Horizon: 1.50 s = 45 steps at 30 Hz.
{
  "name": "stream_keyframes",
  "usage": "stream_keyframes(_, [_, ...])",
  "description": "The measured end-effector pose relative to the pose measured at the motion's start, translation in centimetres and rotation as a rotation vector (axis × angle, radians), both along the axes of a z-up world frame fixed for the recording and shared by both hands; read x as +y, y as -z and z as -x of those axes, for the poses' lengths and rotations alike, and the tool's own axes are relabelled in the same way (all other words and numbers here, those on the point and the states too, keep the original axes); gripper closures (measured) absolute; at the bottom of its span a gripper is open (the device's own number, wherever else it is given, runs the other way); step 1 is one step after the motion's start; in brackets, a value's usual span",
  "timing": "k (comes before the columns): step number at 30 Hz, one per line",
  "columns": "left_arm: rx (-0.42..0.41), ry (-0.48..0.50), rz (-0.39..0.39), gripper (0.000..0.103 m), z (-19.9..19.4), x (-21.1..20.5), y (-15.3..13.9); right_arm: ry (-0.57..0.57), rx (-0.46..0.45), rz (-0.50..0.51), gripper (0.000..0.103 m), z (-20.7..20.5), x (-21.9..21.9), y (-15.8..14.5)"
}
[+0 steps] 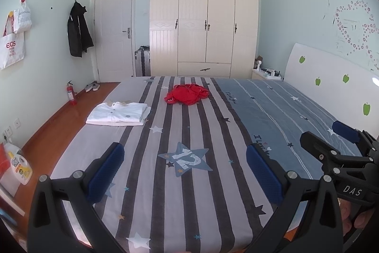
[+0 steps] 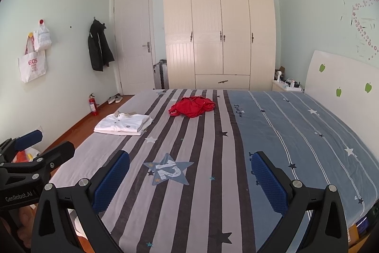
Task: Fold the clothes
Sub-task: 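Move both grippers toward the crumpled red shirt on the bed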
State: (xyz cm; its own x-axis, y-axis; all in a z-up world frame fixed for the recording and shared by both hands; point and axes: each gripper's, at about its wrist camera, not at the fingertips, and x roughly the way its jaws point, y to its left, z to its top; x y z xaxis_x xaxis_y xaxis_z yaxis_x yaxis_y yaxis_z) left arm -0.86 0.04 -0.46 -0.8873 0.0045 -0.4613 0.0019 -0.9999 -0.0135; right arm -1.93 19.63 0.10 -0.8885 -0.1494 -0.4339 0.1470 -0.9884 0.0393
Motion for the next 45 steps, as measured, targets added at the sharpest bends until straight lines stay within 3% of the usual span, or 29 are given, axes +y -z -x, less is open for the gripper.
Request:
stream_keyframes(9, [-0.048, 0.016, 0.038, 0.001, 4.7, -0.3, 6.0, 0.025, -0.072, -0.023, 0.001, 4.3, 0.5, 4.6])
stream_keyframes(11, [-0.051, 0.02, 0.045, 0.001, 6.0, -0.4, 8.0, 0.036, -0.11, -0.036, 0.002, 6.4, 0.8, 7.0])
stream_keyframes(17, [-0.111, 0.094, -0.05, 0.001, 13.3, -1.7, 17.8, 0.039, -0.245, -0.085, 0.002, 14.5, 1.4, 16.1])
stream_keyframes(20, [-0.137, 0.099, -0.047, 0.001, 16.6, -2.2, 22.0, 0.012, -0.294, -0.074, 0.002, 19.0, 1.8, 20.5])
stream_keyframes(25, [-0.285, 0.047, -0.067, 0.001, 21.7, -2.7, 26.9, -0.01, -0.408, -0.038, 0.002, 24.2, 2.6, 26.1])
stream_keyframes(28, [-0.388, 0.008, -0.119, 0.001, 23.5, -2.9, 27.7, 0.0, -0.509, 0.004, 0.002, 25.9, 3.6, 28.2])
stream_keyframes(34, [-0.529, -0.108, -0.062, 0.001, 25.6, -2.6, 26.7, 0.062, -0.698, 0.049, 0.002, 27.6, 5.2, 28.9])
stream_keyframes(39, [-0.553, -0.13, -0.062, 0.001, 29.5, -2.9, 25.7, 0.043, -0.747, 0.069, 0.002, 30.7, 5.5, 27.9])
stream_keyframes(45, [-0.544, -0.086, -0.038, 0.001, 39.4, -4.4, 27.4, 0.042, -0.737, 0.079, 0.002, 38.9, 4.5, 27.2])
